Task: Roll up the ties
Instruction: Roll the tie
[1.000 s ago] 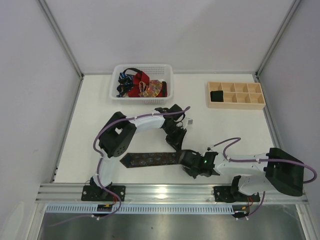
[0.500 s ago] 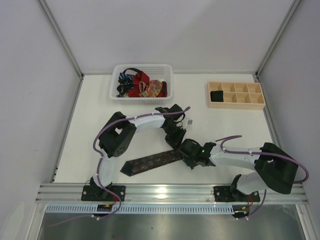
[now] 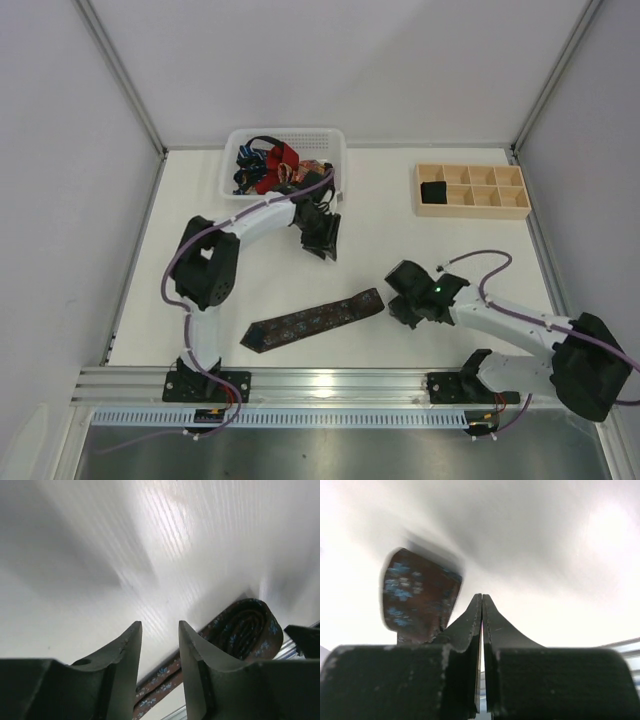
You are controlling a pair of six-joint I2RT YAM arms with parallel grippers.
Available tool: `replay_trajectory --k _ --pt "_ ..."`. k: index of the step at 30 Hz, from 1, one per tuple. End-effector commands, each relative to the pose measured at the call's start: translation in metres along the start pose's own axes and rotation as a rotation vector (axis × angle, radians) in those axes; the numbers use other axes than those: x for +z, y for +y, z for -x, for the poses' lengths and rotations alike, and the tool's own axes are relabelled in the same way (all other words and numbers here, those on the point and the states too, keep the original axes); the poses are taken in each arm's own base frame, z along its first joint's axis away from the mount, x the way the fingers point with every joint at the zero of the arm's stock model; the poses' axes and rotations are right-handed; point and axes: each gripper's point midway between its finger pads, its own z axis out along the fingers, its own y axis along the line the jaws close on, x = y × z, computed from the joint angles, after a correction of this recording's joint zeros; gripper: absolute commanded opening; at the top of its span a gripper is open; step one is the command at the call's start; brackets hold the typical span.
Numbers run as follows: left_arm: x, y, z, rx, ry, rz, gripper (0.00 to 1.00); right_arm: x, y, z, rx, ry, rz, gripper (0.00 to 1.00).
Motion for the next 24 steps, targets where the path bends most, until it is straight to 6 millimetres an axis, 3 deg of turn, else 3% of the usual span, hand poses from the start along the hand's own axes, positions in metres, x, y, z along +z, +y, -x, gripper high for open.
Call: replay_trajectory --k 1,2,3,5,9,11,14,20,22,23,24 --pt "-0.056 -0.024 -0.007 0.001 -0.079 -0.044 0.41 -0.031 0.023 0.033 -0.289 -0.067 0.14 0.02" --pt "-0.051 -0.019 -0.028 -0.031 -0.037 -0.043 0.36 -0.037 0.028 0.04 -0.34 -0.078 0.178 0.05" --pt "-0.056 -0.023 -0.038 -0.04 -0.034 -0.073 0.33 -0.041 0.038 0.045 -0.433 -0.073 0.241 0.14" --pt "-0.064 -0.019 -0.07 -0.086 -0.013 -0.078 0.27 -0.046 0.045 0.052 -0.505 -0.056 0.319 0.21" --pt "-0.066 -0.015 -0.121 -0.155 0.035 -0.081 0.27 -0.039 0.055 0.072 -0.595 0.039 0.398 0.2" --pt "-0.059 -0.006 -0.147 -0.2 0.091 -0.052 0.23 -0.033 0.059 0.067 -0.628 0.119 0.391 0.18" --pt "-0.048 0.006 -0.165 -0.231 0.119 -0.003 0.25 -0.028 0.063 0.07 -0.708 0.139 0.374 0.16" --pt "-0.022 0.014 -0.172 -0.251 0.218 0.037 0.22 -0.017 0.074 0.064 -0.69 0.212 0.4 0.18" --pt "-0.011 0.024 -0.177 -0.237 0.283 0.074 0.14 -0.015 0.079 0.064 -0.686 0.216 0.411 0.18" --pt "-0.011 0.026 -0.165 -0.218 0.267 0.102 0.11 -0.013 0.081 0.065 -0.673 0.219 0.41 0.18" --pt "-0.01 0.039 -0.166 -0.207 0.285 0.18 0.1 -0.014 0.085 0.067 -0.667 0.214 0.422 0.19"
